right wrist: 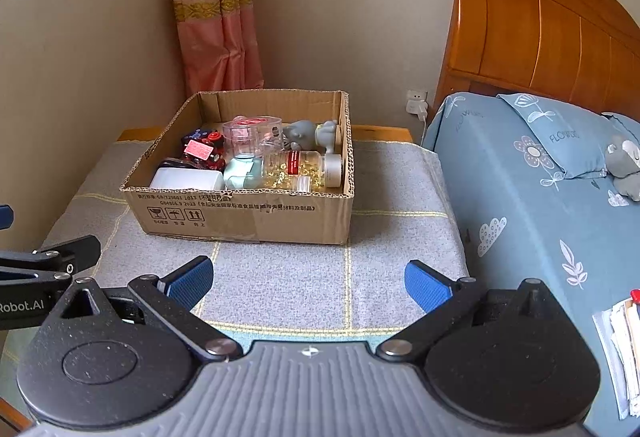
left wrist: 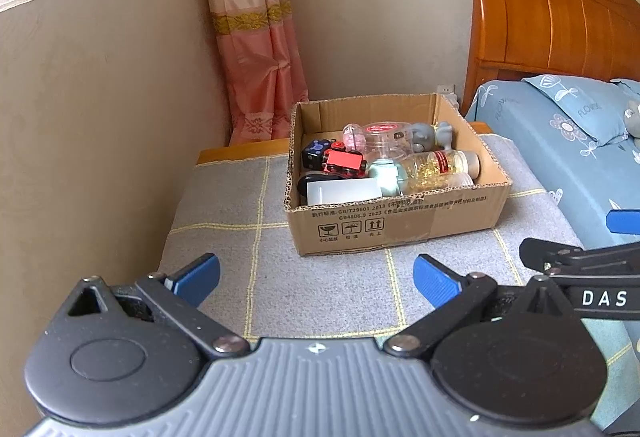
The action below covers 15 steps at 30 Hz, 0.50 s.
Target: Organize rigid objects
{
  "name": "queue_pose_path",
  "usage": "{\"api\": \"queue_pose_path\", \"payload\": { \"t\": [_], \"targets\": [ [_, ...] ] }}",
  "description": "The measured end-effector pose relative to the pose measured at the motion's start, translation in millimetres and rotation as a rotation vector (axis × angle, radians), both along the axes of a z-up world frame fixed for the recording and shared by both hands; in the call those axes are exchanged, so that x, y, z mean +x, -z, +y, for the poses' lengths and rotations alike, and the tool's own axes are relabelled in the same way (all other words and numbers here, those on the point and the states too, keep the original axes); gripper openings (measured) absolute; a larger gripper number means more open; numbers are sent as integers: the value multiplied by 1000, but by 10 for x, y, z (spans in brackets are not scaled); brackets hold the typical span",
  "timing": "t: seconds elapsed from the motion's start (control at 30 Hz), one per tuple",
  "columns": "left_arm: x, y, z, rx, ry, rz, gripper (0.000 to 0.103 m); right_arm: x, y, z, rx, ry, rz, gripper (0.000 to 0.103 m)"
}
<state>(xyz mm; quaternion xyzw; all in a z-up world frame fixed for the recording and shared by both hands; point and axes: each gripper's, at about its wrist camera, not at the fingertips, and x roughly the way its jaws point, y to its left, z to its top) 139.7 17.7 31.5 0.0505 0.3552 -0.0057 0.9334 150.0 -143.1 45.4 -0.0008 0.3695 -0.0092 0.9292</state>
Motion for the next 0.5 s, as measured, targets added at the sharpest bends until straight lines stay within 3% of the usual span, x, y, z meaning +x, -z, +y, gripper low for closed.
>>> {"api": "queue_pose_path", "payload": {
  "t": [0.5],
  "targets": [
    [-8, -18, 6, 0, 1, -6, 102, -28, -39, 1, -5, -2, -15, 103]
  ]
}}
